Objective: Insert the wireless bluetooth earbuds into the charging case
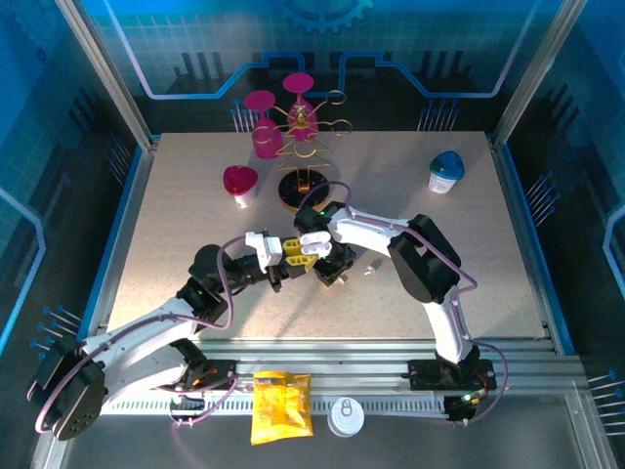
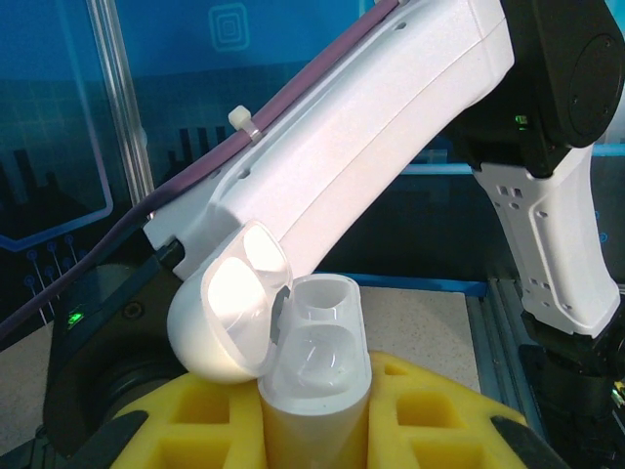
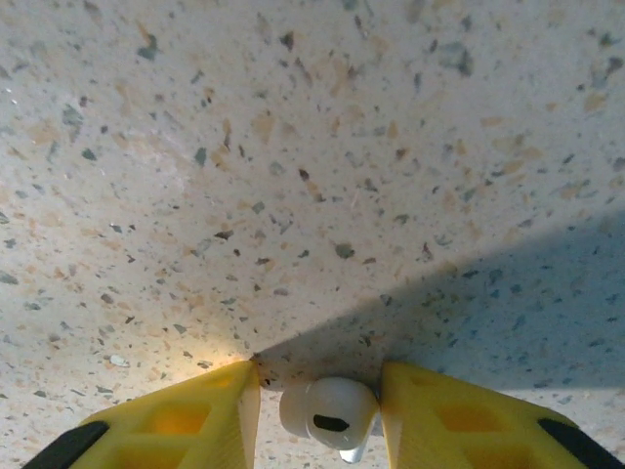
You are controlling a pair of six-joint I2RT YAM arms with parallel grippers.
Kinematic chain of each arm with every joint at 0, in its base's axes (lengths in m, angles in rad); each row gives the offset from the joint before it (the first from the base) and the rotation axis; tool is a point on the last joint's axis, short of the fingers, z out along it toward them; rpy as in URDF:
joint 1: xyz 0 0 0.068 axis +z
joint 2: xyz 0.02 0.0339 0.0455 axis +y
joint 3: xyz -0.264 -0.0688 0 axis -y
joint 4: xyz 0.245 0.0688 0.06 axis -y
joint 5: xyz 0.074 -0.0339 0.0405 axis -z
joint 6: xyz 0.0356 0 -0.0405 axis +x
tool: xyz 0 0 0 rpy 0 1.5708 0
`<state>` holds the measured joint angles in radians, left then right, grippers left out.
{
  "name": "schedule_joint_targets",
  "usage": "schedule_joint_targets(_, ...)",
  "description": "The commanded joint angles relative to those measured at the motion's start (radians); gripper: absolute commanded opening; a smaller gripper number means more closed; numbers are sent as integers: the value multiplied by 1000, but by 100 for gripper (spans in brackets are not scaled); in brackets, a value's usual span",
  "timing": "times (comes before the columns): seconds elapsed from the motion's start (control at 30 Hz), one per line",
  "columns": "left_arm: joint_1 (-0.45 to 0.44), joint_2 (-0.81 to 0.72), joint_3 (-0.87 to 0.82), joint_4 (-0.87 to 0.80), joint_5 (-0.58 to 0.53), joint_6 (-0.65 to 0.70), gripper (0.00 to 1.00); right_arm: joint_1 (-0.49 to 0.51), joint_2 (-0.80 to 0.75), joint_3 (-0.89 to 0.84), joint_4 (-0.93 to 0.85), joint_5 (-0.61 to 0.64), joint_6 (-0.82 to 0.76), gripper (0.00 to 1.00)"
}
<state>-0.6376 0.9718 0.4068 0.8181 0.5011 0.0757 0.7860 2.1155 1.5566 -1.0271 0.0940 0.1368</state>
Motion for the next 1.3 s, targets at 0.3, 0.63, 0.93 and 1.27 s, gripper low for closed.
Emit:
schedule_joint_targets(0.3,8,-22,-12,10,-20,30,18,12,29,35,-39,22,6,25)
schedule_joint_targets(0.63,10,-22,-16,16,-41,24,18,-15,-130,-48,64,-10,30,25)
schedule_joint_targets(0.93,12,-15,-20,61,-55,-6,18,-62,-361,-214,271,15,90,26)
schedule_joint_targets(1.27,14,1,-11,84,-58,-28,18,-117,-655,-384,515,-91,110,25)
